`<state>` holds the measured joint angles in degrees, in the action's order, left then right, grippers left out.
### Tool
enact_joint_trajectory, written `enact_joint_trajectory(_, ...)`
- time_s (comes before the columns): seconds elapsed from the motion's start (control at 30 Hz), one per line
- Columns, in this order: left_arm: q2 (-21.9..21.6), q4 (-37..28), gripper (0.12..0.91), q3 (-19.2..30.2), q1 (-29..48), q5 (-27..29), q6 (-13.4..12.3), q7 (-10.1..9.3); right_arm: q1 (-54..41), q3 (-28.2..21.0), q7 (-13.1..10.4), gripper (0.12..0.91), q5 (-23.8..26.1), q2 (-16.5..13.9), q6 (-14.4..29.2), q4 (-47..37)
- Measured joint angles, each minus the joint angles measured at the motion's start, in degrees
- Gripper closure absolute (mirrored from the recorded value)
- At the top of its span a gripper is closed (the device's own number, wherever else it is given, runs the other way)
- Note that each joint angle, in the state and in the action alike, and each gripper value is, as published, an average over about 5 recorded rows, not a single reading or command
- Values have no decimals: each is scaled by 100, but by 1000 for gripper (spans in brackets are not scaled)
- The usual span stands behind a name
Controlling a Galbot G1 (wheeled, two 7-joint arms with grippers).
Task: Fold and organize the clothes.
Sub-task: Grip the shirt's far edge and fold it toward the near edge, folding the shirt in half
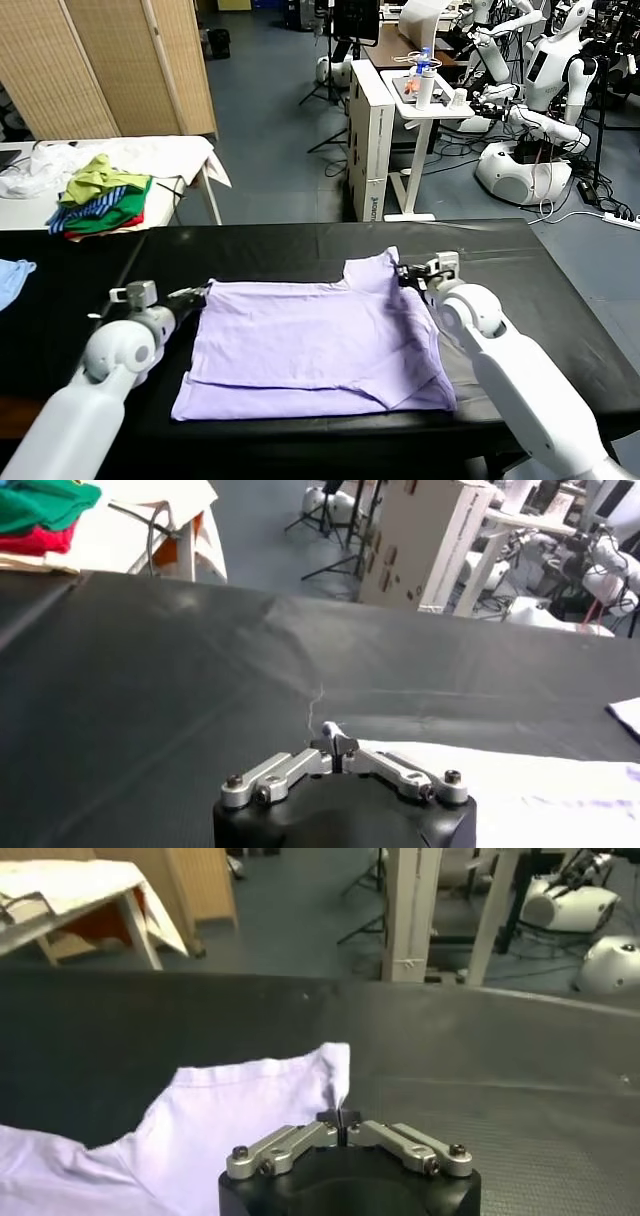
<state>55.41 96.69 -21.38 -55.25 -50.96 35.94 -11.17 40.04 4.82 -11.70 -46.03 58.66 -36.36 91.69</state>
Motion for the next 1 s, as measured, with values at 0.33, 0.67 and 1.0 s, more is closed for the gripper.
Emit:
enact_joint_trajectory(0.33,-260,1056,878,-552,-851,-16,-7,-11,658,544,-16,873,-301,-523,-70,1004)
enact_joint_trajectory(0.67,-317,2065,878,-1126,-1894,32,26,-83,1616,1115,-154,873,-463,-1032,-494,2163)
enact_joint_trajectory(1.0,-158,2715,883,-1412,-2641,299,129,-155,2618,1497,-329,873,-401,-1451,-582,2941)
